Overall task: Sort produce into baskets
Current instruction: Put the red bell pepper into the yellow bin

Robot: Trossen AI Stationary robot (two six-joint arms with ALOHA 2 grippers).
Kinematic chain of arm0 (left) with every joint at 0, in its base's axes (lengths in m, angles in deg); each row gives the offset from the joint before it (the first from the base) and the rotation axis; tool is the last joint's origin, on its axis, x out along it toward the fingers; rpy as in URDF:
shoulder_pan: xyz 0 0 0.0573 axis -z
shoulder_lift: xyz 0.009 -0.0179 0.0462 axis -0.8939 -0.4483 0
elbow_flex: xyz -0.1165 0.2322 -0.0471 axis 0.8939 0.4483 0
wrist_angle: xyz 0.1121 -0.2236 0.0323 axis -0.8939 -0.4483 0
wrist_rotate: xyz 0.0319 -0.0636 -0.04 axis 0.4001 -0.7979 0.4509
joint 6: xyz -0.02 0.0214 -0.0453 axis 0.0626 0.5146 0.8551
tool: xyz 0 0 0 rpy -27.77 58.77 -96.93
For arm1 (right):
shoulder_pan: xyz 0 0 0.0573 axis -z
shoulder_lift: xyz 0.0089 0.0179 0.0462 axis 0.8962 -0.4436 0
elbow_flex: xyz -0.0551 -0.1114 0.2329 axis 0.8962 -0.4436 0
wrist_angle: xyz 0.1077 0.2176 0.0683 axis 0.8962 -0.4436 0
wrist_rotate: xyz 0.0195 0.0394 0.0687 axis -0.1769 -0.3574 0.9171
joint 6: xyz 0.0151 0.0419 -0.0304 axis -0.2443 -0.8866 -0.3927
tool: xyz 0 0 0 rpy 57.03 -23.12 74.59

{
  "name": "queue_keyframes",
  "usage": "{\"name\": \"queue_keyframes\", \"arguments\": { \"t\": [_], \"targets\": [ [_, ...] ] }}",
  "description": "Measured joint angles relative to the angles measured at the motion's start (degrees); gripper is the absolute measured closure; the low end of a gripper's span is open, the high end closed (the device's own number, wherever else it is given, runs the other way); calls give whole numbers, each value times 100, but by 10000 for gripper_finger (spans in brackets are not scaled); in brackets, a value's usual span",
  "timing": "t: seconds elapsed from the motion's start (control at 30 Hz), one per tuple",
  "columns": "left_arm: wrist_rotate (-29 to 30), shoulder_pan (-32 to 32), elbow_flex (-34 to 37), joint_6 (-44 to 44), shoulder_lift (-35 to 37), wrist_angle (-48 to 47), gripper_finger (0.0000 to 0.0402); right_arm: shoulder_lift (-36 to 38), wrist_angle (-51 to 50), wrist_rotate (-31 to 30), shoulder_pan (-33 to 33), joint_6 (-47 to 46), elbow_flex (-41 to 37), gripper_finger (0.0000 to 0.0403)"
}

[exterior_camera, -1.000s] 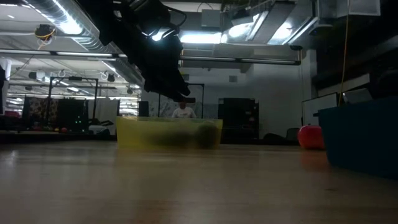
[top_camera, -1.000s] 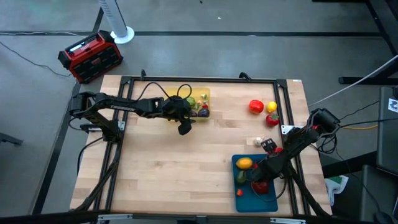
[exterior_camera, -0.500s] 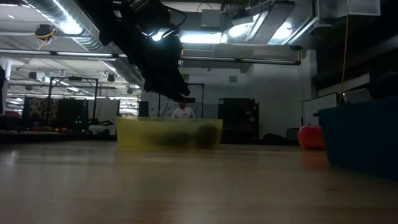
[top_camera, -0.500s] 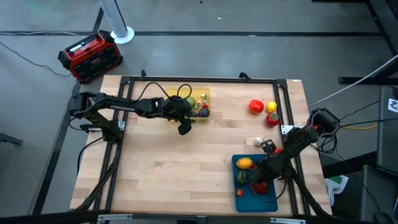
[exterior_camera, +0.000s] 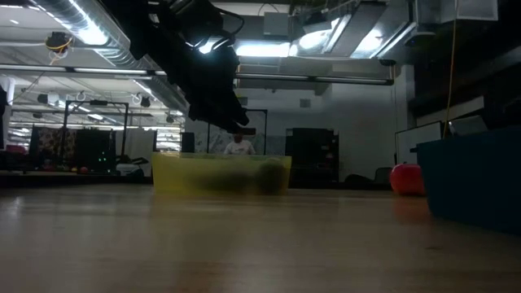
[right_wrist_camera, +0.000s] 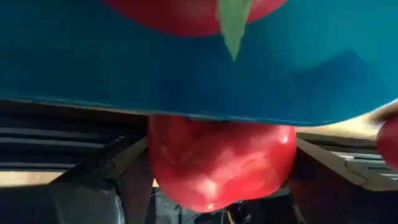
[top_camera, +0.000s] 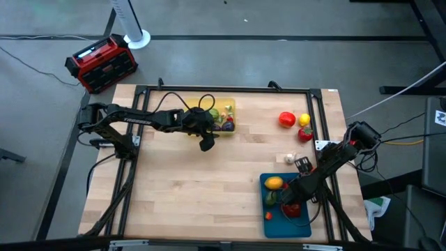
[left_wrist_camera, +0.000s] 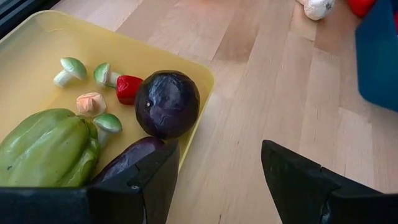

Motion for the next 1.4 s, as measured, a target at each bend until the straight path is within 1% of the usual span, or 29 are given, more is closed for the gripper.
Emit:
{"name": "queue_keyframes", "arguments": {
  "t": [0.2, 0.57, 0.77, 0.97, 1.13, 1.23, 1.3, 1.4],
  "targets": [
    [0, 1, 0, 0, 0, 0, 178, 0, -279, 2, 3, -138, 141, 108],
    [0, 2, 0, 0, 0, 0, 178, 0, -1264, -108, 442, -144, 1019, 106],
    [0, 2, 0, 0, -1, 7, 178, 128, -1246, -324, 714, -84, 1497, 107],
    [-2, 2, 0, 0, -2, 17, 178, 275, -1238, -553, 1008, -85, 1644, 106],
    [0, 1, 0, 0, -2, 19, 178, 378, -1263, -873, 1316, -81, 1714, 106],
    [-1, 0, 0, 3, -2, 20, 178, 380, -1249, -1229, 1526, 81, 1861, 104],
    [0, 2, 0, 54, -2, 20, 178, 380, -1239, -1567, 1666, 273, 2014, 104],
    [-2, 2, 0, 76, -2, 20, 178, 380, -1183, -2282, 1954, 598, 2188, 104]
  ]
}}
